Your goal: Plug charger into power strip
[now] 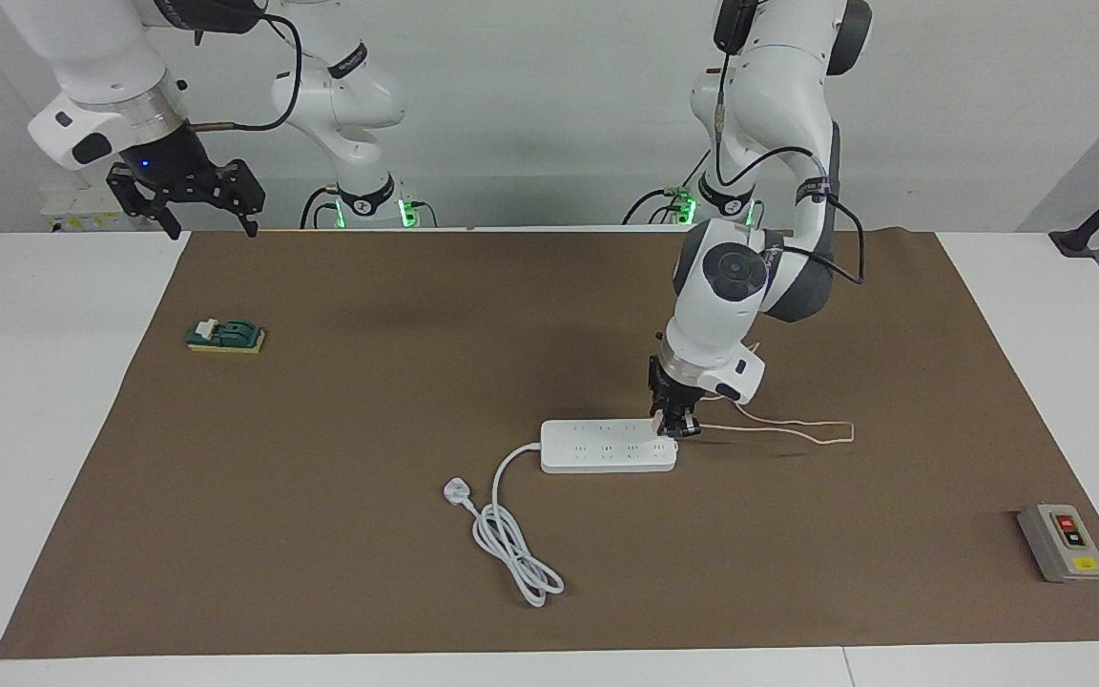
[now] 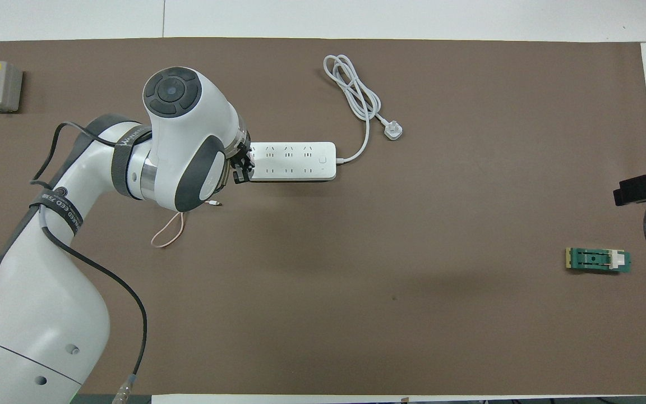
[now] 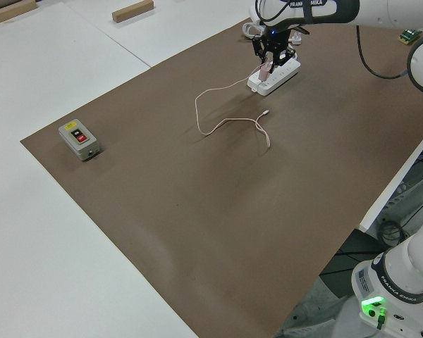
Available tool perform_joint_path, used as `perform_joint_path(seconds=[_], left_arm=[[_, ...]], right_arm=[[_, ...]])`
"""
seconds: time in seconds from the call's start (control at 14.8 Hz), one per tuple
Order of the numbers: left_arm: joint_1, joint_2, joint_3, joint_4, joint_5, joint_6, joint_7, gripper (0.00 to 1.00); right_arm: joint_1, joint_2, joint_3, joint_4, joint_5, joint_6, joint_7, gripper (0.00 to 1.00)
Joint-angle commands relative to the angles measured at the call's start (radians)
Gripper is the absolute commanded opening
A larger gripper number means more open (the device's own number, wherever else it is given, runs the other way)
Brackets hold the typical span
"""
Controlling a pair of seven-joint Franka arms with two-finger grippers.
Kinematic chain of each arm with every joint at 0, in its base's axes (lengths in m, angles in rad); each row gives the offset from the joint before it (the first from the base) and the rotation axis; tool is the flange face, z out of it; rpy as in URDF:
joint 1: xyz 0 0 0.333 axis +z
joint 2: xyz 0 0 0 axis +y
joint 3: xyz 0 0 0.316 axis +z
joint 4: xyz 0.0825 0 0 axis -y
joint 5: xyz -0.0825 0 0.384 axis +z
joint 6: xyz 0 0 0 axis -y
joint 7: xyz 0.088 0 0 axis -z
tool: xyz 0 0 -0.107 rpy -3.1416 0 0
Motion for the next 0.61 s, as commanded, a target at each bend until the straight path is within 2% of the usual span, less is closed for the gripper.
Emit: perform_joint_path(seconds=[0.0, 0.54], left_arm=[[-0.011, -0.022, 0.007, -0.042, 0.016, 0.03, -0.02, 0.0], [-0.014, -0.029, 0.004, -0.065, 0.012, 0.051, -0.015, 0.0]], right_arm=[[-0.014, -0.003, 0.01, 0.002, 0.013, -0.016, -0.011, 1.0], [-0.014, -0.004, 0.01, 0.001, 0.013, -0.014, -0.01, 1.0]])
